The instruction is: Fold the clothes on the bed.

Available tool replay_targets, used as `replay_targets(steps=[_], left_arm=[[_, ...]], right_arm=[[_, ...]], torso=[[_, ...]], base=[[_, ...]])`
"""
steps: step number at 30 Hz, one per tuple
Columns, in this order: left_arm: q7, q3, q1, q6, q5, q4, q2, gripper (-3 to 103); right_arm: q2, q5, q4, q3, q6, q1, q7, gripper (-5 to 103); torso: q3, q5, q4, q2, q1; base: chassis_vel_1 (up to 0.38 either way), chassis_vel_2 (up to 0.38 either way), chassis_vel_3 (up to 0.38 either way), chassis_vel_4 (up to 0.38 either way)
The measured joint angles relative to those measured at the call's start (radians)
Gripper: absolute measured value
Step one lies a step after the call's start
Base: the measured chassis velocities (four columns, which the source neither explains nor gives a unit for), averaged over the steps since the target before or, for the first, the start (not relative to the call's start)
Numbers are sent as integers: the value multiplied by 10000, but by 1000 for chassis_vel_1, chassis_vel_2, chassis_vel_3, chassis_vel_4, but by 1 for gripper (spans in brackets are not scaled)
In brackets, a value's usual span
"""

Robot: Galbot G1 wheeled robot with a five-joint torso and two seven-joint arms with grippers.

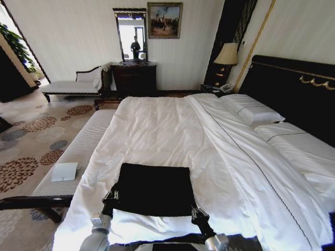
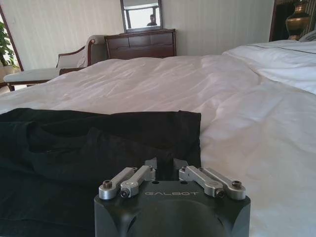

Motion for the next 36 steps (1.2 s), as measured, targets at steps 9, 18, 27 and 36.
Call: replay_targets(steps=[9,18,27,36], left_arm=[[358,-1162,544,29,-481,-770,235,68],[257,-1252,-1254,1285,-2451,-203,690,98],[95,208,-3830,3717,-5023,1461,1227,100],[2171,979,-5971,4595,-7845,2771,2827,100]], right_arm=[[-62,183,383,202,280,-500,-49,47],[-154,717,791,575,220,-575,9,79],[-67,417,769,459,-40,-327,103,100],[38,338,915,503,-187,-329,151,100]], torso=[[0,0,2,1,-1],[1,-1,2,0,0],[2,-3,3,0,1],[2,1,1,0,2]], base=[[0,0,0,0],[0,0,0,0],[0,0,0,0],[0,0,0,0]])
